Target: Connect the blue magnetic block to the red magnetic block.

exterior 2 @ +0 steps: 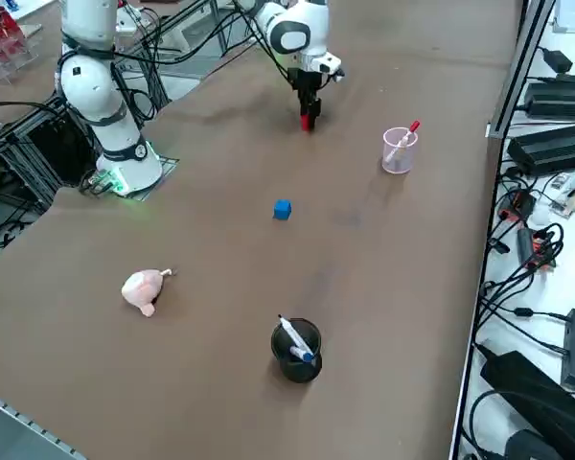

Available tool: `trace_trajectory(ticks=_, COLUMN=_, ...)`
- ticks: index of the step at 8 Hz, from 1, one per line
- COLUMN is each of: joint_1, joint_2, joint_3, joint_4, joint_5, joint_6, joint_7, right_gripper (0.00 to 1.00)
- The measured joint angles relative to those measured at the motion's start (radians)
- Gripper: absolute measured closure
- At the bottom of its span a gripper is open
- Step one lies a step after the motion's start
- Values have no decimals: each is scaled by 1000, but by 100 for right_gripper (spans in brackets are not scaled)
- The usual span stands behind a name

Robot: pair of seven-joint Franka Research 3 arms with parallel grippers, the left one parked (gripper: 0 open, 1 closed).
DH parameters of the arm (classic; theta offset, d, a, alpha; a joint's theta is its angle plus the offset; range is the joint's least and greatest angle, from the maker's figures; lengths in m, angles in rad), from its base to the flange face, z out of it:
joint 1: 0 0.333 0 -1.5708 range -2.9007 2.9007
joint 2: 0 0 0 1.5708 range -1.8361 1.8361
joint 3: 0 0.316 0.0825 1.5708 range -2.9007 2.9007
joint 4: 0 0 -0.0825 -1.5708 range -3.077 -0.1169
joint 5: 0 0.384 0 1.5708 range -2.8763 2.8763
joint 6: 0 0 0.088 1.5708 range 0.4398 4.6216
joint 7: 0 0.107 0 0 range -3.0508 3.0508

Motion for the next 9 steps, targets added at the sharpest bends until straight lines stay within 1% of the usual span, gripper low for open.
trace_trajectory(ticks=1, joint_1=0, joint_2=5, joint_3=0, joint_4=0, joint_5=2, joint_6=0, joint_7=5, right_gripper=30)
trace_trajectory(ticks=2, joint_1=0, joint_2=7, joint_3=0, joint_4=1, joint_5=4, joint_6=1, joint_7=27, right_gripper=37)
trace_trajectory(ticks=3, joint_1=0, joint_2=5, joint_3=-1, joint_4=5, joint_5=5, joint_6=1, joint_7=72, right_gripper=53)
trace_trajectory(ticks=4, joint_1=-1, joint_2=3, joint_3=-4, joint_4=10, joint_5=12, joint_6=3, joint_7=147, right_gripper=53)
trace_trajectory(ticks=5, joint_1=-3, joint_2=-8, joint_3=-8, joint_4=16, joint_5=18, joint_6=3, joint_7=257, right_gripper=53)
trace_trajectory(ticks=6, joint_1=-12, joint_2=-33, joint_3=-12, joint_4=21, joint_5=25, joint_6=-17, joint_7=401, right_gripper=53)
trace_trajectory(ticks=8, joint_1=-59, joint_2=-115, joint_3=-22, joint_4=25, joint_5=28, joint_6=-110, joint_7=729, right_gripper=53)
trace_trajectory(ticks=9, joint_1=-107, joint_2=-154, joint_3=-24, joint_4=25, joint_5=28, joint_6=-165, joint_7=818, right_gripper=53)
